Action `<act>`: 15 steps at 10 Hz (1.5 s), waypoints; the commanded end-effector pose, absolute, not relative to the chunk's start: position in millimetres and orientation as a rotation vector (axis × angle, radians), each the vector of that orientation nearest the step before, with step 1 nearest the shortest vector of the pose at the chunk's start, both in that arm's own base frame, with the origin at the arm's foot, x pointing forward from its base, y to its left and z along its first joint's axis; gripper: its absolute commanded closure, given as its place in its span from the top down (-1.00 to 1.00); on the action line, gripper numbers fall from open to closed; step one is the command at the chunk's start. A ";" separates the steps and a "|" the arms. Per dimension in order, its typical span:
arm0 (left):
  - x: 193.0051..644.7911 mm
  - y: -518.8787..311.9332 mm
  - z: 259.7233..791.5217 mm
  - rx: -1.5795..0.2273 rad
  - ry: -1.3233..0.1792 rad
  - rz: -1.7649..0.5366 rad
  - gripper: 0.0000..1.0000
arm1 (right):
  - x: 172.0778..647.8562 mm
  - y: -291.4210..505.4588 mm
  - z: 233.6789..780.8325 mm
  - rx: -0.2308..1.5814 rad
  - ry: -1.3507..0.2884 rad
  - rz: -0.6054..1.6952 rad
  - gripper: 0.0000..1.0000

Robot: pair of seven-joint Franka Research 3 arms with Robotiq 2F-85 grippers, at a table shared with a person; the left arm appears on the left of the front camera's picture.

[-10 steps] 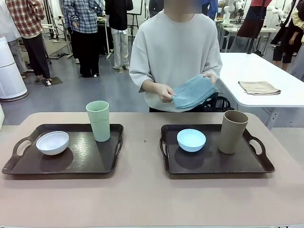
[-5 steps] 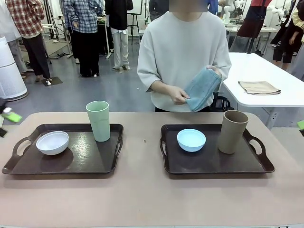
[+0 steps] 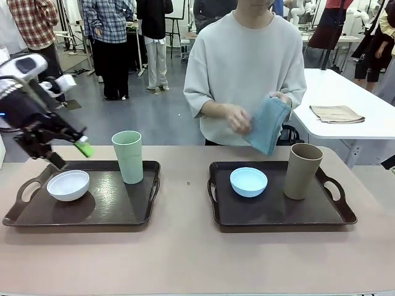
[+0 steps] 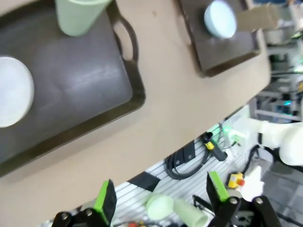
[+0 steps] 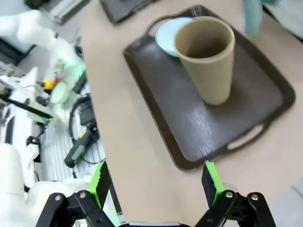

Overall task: Set up a tray with a mat and arrange the tableware.
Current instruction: Pick up the Picnic Bowl and Reusable plastic cup from the Handle tray in front of the human's position and hold them in the air.

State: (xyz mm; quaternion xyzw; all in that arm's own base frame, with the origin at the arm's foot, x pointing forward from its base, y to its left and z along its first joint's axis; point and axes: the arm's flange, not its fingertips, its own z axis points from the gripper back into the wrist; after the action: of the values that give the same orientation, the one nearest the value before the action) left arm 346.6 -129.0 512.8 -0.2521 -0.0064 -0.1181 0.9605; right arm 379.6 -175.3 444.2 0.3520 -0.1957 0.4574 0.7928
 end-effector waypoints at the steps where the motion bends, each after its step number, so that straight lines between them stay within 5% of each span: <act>1: 370.2 -182.4 490.8 -0.399 0.019 -0.217 1.00 | 399.3 -189.6 444.5 0.908 -0.445 1.013 1.00; 5: 389.0 -275.9 460.4 -0.243 -0.071 -0.146 1.00 | 406.5 -184.1 423.6 0.927 -0.409 1.002 1.00; 11: 383.4 -276.8 453.2 -0.274 -0.078 -0.181 1.00 | 404.8 -181.1 421.6 0.914 -0.390 0.989 1.00; 15: 409.5 -356.6 486.1 -0.162 -0.177 -0.223 1.00 | 469.1 -147.8 417.4 0.813 -0.607 1.294 1.00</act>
State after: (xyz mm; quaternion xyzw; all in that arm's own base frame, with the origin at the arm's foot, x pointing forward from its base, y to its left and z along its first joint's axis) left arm 392.3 -323.8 477.1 -0.1155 -0.0684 -0.1195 0.9837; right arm 457.6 -149.0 426.8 0.3749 -0.2385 0.5623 0.6974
